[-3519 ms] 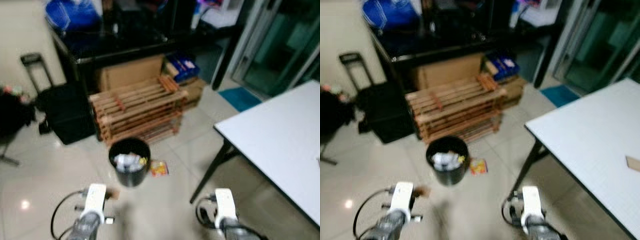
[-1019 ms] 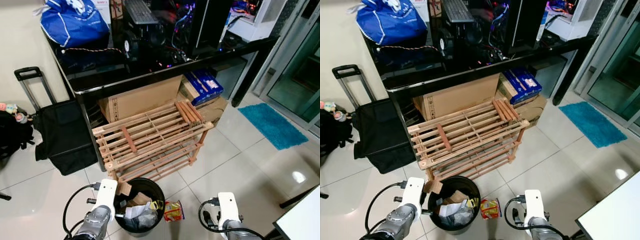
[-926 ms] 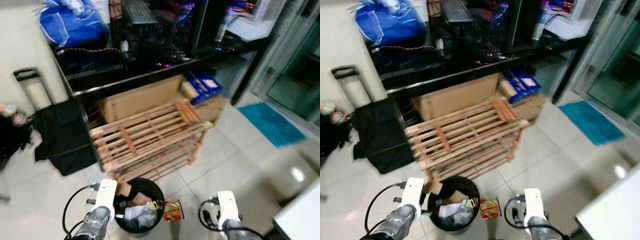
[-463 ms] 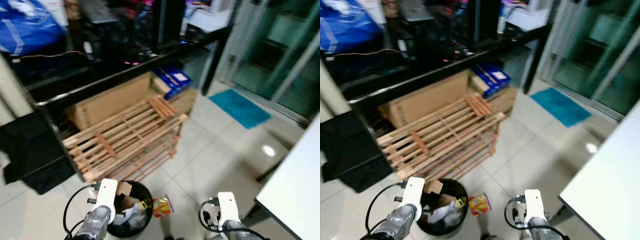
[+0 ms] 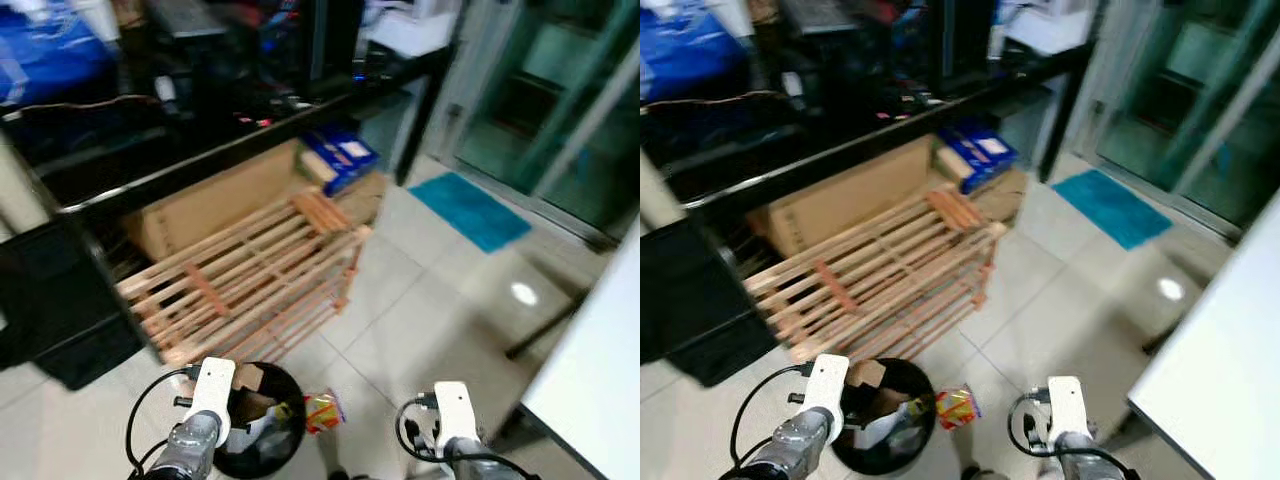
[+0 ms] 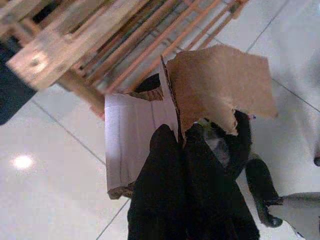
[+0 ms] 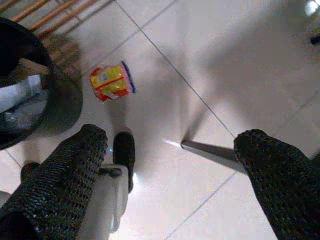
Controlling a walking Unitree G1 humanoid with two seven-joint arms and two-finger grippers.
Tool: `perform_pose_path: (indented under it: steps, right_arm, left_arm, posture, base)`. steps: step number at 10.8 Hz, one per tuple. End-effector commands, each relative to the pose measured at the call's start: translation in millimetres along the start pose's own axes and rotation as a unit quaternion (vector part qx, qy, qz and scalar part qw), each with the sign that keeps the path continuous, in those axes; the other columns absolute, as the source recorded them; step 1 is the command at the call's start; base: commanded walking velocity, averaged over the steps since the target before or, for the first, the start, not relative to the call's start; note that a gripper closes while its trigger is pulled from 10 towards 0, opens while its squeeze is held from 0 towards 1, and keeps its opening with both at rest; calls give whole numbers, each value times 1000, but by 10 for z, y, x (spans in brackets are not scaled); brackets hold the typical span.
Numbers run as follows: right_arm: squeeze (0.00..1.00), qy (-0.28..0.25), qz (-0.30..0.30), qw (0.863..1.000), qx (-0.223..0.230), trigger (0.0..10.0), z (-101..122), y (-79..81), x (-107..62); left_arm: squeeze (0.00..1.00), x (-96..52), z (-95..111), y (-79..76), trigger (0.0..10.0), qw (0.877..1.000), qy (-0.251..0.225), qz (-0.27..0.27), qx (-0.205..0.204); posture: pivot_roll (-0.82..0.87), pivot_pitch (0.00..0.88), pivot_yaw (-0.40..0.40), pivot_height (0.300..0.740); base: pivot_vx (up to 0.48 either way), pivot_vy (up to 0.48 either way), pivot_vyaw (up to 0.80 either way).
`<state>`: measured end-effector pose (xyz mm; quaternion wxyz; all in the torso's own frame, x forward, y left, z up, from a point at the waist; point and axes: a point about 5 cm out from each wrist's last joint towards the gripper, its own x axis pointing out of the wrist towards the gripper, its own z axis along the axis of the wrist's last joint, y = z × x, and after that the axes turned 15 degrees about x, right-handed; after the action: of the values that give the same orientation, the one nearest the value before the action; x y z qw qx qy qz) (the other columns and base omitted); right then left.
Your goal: Picking trash to rubbish bin
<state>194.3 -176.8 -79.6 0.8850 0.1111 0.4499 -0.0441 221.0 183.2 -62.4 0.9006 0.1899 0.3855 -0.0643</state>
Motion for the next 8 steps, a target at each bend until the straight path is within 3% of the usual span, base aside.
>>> perform_pose_path:
  steps: [1,2,5,7,8]
  right_arm:
    - [0,-2,-2,1000,-3,10000,17,-11,0]
    - [0,-1,-2,1000,-3,10000,15,-16,0]
    - [0,-2,-1,1000,0,10000,17,-12,0]
    - [0,-1,5,1000,5,10000,14,8,2]
    - [0,-3,5,1000,2,10000,15,14,3]
  left_arm:
    - [0,0,-7,-22,10000,1000,4,-5,4]
    - [0,0,-7,-21,10000,1000,4,-4,7]
    - [0,1,-10,-19,10000,1000,7,-3,11]
    - [0,0,-14,-18,10000,1000,8,-3,12]
    - [0,0,1,-19,10000,1000,1,-3,5]
  posture:
    - [27,39,-66,740]
    - [27,38,-65,740]
    - [28,37,-65,740]
    - [28,37,-65,740]
    - [30,34,-64,740]
  base:
    - [0,0,0]
    - [0,0,0]
    - [339,0,0]
    - [352,0,-738]
    - [0,0,0]
